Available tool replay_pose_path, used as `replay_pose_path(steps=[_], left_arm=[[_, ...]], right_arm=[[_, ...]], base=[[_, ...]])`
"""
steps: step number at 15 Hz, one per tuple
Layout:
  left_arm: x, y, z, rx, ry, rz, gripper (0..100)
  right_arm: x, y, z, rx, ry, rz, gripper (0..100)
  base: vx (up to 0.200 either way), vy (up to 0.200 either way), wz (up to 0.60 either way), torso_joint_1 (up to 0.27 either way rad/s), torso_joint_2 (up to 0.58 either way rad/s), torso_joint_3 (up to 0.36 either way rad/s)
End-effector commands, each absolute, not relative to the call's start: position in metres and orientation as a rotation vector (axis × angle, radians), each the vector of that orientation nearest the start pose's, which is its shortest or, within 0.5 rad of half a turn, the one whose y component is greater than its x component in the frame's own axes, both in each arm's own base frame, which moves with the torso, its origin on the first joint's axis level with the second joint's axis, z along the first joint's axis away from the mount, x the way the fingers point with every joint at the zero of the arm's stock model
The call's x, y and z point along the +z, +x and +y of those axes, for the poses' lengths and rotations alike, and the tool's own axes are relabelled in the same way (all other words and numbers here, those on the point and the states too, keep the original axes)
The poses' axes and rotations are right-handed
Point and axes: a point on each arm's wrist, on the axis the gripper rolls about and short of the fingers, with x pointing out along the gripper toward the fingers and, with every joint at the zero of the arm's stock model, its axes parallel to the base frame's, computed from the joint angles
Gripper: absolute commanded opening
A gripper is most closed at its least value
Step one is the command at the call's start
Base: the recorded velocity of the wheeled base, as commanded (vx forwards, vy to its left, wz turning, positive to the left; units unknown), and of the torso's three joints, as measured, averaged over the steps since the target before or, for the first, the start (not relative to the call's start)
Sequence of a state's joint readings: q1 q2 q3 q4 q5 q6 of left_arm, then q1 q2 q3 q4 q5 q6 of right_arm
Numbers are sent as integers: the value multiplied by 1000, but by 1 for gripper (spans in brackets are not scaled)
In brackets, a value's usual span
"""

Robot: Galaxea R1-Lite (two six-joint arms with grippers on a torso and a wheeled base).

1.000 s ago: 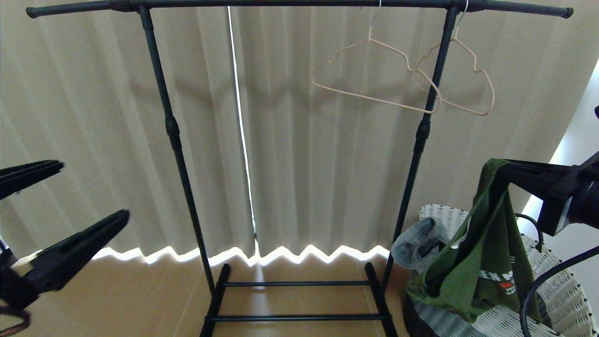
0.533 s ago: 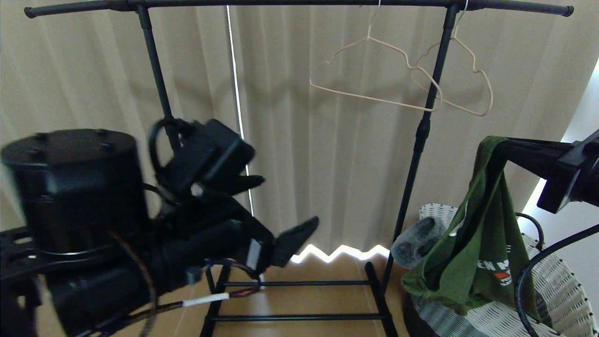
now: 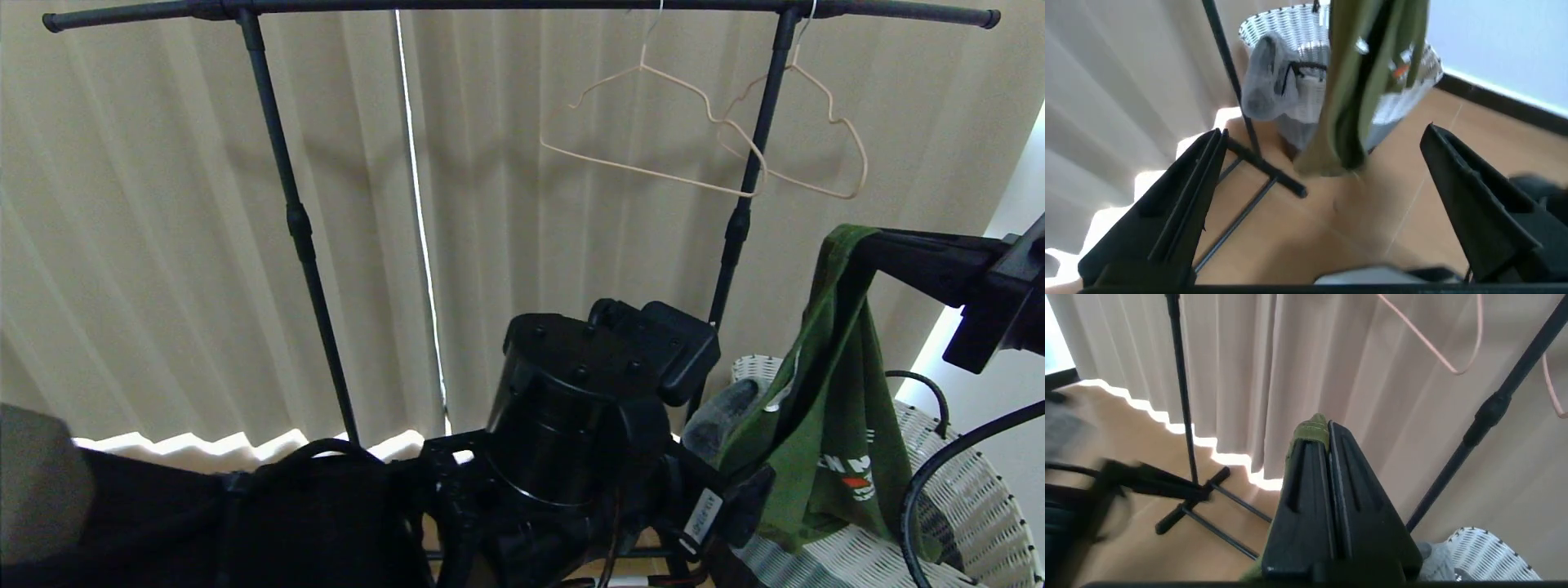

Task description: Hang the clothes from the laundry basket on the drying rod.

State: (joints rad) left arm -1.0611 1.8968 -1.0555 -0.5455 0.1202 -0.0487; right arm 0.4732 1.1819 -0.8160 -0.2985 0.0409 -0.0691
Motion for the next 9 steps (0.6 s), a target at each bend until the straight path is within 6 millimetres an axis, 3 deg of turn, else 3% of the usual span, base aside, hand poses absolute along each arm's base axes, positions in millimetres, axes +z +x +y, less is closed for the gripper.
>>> replay_pose_path(steps=[1,4,9], left_arm=[[156,194,-344,-909,101,308,100],[141,210,-353,-819,112,319,100],[123,219,-350,-737,148,352,100]], right_arm=[[281,154,83,531,-79,33,0],[286,143,82,557,-74,3,0],[288,140,83,566,-72,-8,0]], base=[[0,0,0,0,0,0],[0,0,0,0,0,0],[0,0,0,0,0,0]])
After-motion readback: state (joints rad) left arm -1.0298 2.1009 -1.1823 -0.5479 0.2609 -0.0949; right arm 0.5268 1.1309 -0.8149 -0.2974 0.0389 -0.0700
